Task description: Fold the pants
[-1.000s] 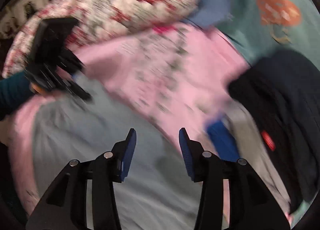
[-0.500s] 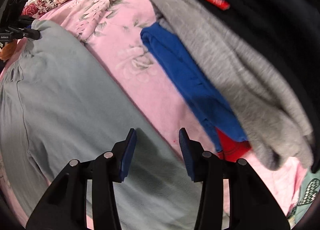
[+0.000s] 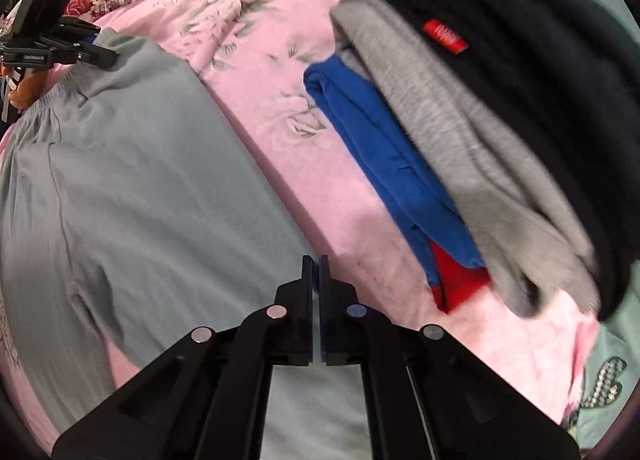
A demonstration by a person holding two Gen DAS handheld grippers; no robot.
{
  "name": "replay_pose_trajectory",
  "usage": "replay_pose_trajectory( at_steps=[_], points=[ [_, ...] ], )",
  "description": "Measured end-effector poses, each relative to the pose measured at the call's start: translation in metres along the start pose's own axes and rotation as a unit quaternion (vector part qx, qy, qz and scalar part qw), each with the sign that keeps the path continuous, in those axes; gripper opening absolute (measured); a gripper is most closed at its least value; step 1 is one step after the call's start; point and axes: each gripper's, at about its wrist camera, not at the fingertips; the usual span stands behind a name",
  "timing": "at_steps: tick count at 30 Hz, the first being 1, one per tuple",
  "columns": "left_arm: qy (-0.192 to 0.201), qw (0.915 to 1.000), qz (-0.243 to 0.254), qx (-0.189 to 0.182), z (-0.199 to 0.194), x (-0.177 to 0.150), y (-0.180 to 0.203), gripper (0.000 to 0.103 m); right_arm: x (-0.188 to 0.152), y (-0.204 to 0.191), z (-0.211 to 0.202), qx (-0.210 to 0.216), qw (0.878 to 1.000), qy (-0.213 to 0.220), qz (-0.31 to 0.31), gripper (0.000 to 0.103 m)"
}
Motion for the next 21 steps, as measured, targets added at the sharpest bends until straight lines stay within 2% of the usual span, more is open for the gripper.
replay_pose_trajectory(
  at_steps=[6, 9, 12, 15, 16, 18, 20, 21],
  points=[
    [0.03, 0.9994, 0.016, 0.004, -0.04, -0.005, 0.013, 0.013, -0.021, -0.024, -0.056, -0.043, 0.998, 0.034, 0.009, 0.002],
    [0.04, 0.9986, 0.034, 0.007, -0.064, -0.016, 0.029, 0.013, -0.045, -0.047, -0.079, -0.042, 0.998, 0.051, 0.011, 0.002],
    [0.034, 0.9981, 0.052, 0.005, -0.083, -0.032, 0.044, 0.013, -0.065, -0.074, -0.103, -0.035, 0.997, 0.067, 0.009, 0.002],
    [0.016, 0.996, 0.087, 0.008, -0.097, -0.062, 0.067, 0.013, -0.087, -0.103, -0.119, -0.014, 0.997, 0.077, 0.004, 0.002],
    [0.01, 0.9957, 0.092, 0.01, -0.098, -0.068, 0.071, 0.013, -0.094, -0.112, -0.121, -0.021, 0.997, 0.076, -0.004, 0.002],
    [0.002, 0.995, 0.098, 0.02, -0.098, -0.074, 0.078, 0.013, -0.099, -0.118, -0.116, -0.055, 0.996, 0.072, -0.004, 0.013],
    [0.011, 0.9953, 0.091, 0.03, -0.098, -0.071, 0.081, 0.013, -0.099, -0.123, -0.107, -0.078, 0.994, 0.074, -0.002, 0.045],
    [0.018, 0.9957, 0.084, 0.033, -0.1, -0.067, 0.081, 0.013, -0.099, -0.125, -0.102, -0.085, 0.993, 0.075, -0.009, 0.049]
  ],
)
Point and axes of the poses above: each gripper's, at about its wrist camera, not at the fingertips, and z roughly the way its jaws point, y to its right, x to its top, and after that the axes turned 4 degrees about y, right-handed
